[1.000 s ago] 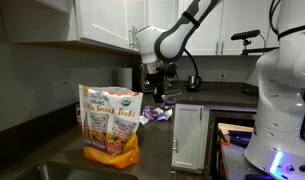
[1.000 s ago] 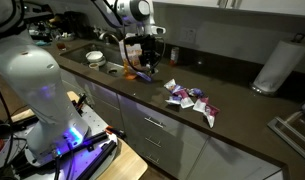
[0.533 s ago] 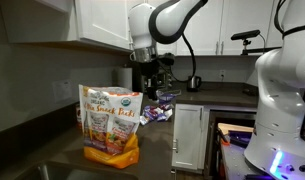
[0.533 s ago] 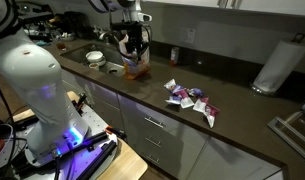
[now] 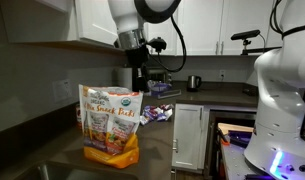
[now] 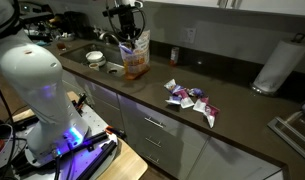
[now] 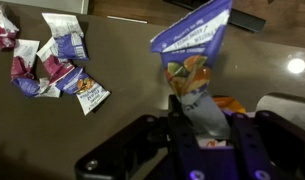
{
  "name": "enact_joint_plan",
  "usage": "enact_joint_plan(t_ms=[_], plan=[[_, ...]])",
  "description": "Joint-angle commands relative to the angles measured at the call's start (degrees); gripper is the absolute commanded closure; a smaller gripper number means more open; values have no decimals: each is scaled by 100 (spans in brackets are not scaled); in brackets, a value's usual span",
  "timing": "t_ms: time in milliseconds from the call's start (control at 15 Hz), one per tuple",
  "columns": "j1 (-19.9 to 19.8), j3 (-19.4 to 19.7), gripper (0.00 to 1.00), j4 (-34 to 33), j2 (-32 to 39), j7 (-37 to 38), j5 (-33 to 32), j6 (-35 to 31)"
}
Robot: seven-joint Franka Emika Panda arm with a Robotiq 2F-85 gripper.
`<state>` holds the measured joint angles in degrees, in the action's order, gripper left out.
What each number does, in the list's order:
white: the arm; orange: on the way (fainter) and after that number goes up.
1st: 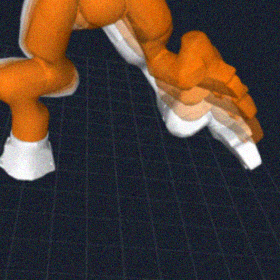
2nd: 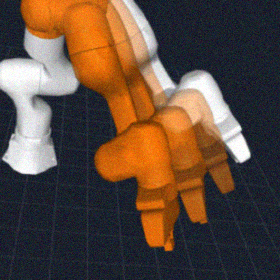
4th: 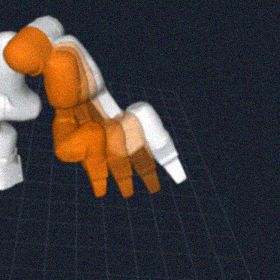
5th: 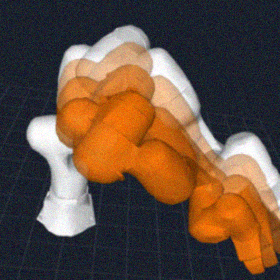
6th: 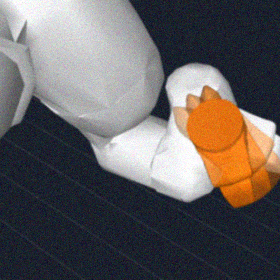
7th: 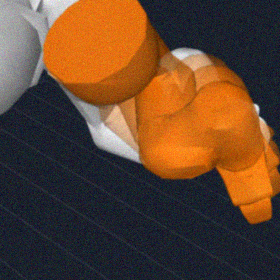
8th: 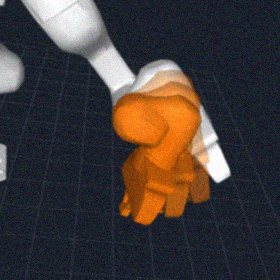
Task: Take one pack of snacks from the counter and put it inside the big packet
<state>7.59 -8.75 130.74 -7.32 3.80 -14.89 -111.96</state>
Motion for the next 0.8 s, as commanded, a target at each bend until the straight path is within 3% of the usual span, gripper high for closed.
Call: enact_joint_plan(t_ms=[0, 333, 733], plan=[[43, -128, 92, -346, 140, 167, -403, 249], [71, -221, 92, -446, 62, 147, -725, 231], [163, -251, 92, -523, -151, -197, -422, 132]])
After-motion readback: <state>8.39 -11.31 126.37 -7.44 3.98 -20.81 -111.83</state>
